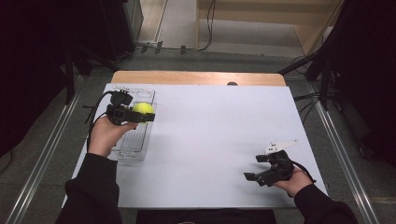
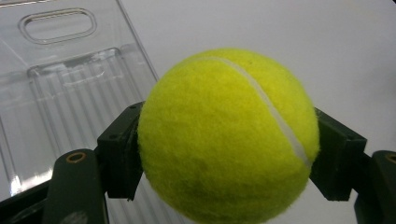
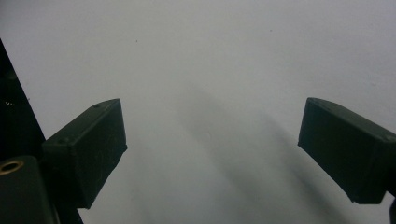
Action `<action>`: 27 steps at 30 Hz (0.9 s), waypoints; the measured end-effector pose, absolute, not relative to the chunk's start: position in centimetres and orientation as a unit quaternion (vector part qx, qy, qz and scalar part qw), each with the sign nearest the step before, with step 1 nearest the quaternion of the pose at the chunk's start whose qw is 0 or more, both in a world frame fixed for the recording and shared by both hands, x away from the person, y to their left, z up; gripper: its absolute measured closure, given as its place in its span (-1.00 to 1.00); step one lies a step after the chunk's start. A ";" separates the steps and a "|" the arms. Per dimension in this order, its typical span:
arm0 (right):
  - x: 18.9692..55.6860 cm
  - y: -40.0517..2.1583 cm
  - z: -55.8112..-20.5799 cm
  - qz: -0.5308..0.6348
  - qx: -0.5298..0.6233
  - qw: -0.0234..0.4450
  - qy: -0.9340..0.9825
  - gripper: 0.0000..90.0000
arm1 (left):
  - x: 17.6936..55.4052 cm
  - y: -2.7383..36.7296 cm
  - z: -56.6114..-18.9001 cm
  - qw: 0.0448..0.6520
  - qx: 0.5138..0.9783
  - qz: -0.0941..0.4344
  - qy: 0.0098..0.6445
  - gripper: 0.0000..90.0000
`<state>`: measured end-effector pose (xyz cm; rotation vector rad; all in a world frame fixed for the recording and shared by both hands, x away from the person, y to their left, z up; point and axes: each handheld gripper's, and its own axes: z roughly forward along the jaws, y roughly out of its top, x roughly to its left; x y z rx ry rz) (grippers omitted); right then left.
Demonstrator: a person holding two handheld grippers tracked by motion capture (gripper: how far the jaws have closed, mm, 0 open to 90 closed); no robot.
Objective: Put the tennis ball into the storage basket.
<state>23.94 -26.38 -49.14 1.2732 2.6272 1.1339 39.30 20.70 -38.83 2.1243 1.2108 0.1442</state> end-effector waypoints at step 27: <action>23.9 -26.4 -49.1 0.361 0.408 0.005 0.839 -0.87 | 39.7 22.6 -39.1 0.336 0.792 0.096 0.501 -0.42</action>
